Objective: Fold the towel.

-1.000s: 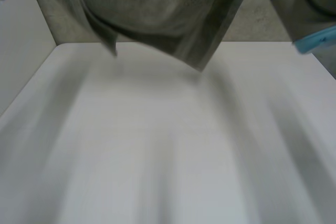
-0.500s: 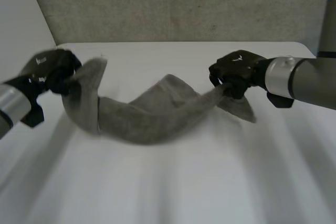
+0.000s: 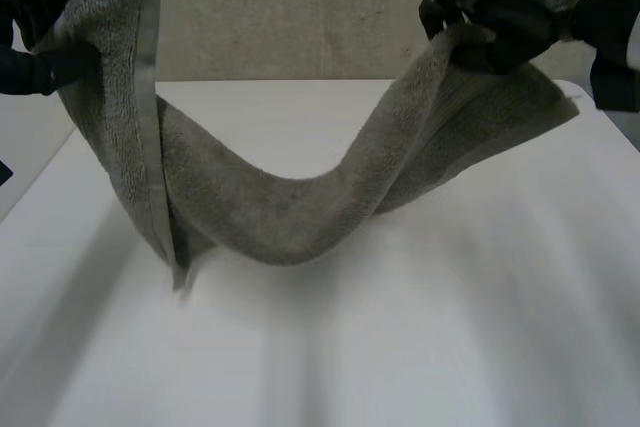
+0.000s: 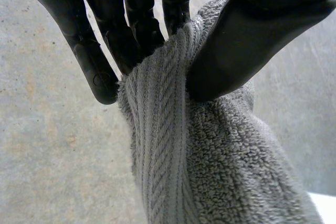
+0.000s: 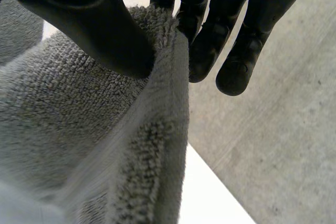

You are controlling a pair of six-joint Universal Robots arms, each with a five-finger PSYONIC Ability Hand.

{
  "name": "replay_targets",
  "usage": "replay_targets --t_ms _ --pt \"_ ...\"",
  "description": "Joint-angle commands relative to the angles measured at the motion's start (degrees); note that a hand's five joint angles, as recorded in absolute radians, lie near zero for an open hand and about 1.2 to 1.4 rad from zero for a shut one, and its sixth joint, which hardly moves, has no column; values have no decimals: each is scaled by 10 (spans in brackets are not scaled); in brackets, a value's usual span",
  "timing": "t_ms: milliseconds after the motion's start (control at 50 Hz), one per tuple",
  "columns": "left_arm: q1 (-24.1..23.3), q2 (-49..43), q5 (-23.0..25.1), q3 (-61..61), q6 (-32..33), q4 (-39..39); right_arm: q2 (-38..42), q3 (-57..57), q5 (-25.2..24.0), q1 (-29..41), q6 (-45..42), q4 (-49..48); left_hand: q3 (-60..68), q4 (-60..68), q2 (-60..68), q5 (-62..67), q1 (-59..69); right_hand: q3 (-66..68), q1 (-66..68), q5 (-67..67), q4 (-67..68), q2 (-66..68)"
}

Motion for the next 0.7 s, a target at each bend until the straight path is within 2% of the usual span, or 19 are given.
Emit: replay_targets --t_ms 20,120,160,180,220,240,280,300,340,360,380,400,420,440,520,560,580,620,700 --pt "5 -58 -4 -11 -4 38 83 -84 1 1 -5 19 37 23 27 59 71 36 41 32 36 43" --pt "3 -143 -7 -11 5 67 181 -160 13 24 -7 19 37 23 27 59 71 36 41 32 36 43" --pt "1 -202 -9 -7 19 88 259 -232 39 53 -10 18 37 23 27 59 71 36 41 32 36 43" --pt "1 -202 -9 -7 19 89 260 -233 40 53 -10 18 37 23 27 59 71 36 41 32 36 43" --pt "-3 -270 -13 3 45 103 342 -317 75 75 -23 7 37 23 27 59 71 36 41 32 36 43" --pt "-3 -270 -13 3 45 103 342 -317 76 75 -23 7 37 23 27 59 71 36 41 32 36 43" --pt "-5 -331 -30 29 83 104 425 -411 123 95 -40 -40 37 23 27 59 71 36 41 32 36 43" --pt "-5 -332 -31 29 83 103 426 -411 123 95 -40 -40 37 23 27 59 71 36 41 32 36 43" --pt "-7 -375 -70 59 118 99 491 -484 190 126 -44 -119 36 22 26 58 70 18 23 14 18 26" --pt "-7 -376 -70 60 118 99 491 -484 190 126 -44 -120 36 22 26 58 70 18 23 14 18 25" --pt "-12 -386 -92 72 129 94 513 -507 227 143 -46 -162 -3 -17 -12 19 31 -303 -299 -307 -303 -296" --pt "-12 -386 -92 72 129 94 513 -507 228 143 -46 -162 -3 -17 -13 19 31 -307 -302 -310 -307 -299" --pt "-19 -392 -110 81 136 89 525 -513 259 153 -48 -199 -33 -47 -43 -11 1 -631 -627 -635 -631 -624" --pt "-25 -395 -123 88 140 86 528 -510 283 159 -50 -226 -55 -69 -65 -33 -21 -664 -659 -668 -664 -657" --pt "-31 -394 -133 89 142 85 525 -490 306 162 -53 -239 -158 -172 -167 -136 -124 -664 -659 -668 -664 -657" --pt "-32 -388 -132 83 142 85 509 -468 315 167 -59 -235 -312 -326 -321 -290 -278 -664 -659 -668 -664 -657" --pt "-32 -388 -132 83 142 85 509 -467 315 167 -59 -235 -313 -327 -322 -291 -278 -664 -659 -668 -664 -657" --pt "-35 -381 -131 77 144 84 487 -444 316 168 -57 -209 -447 -461 -456 -425 -412 -664 -659 -668 -664 -657" --pt "-38 -378 -131 70 144 85 463 -420 315 163 -53 -157 -469 -483 -479 -447 -435 -664 -659 -668 -664 -657"
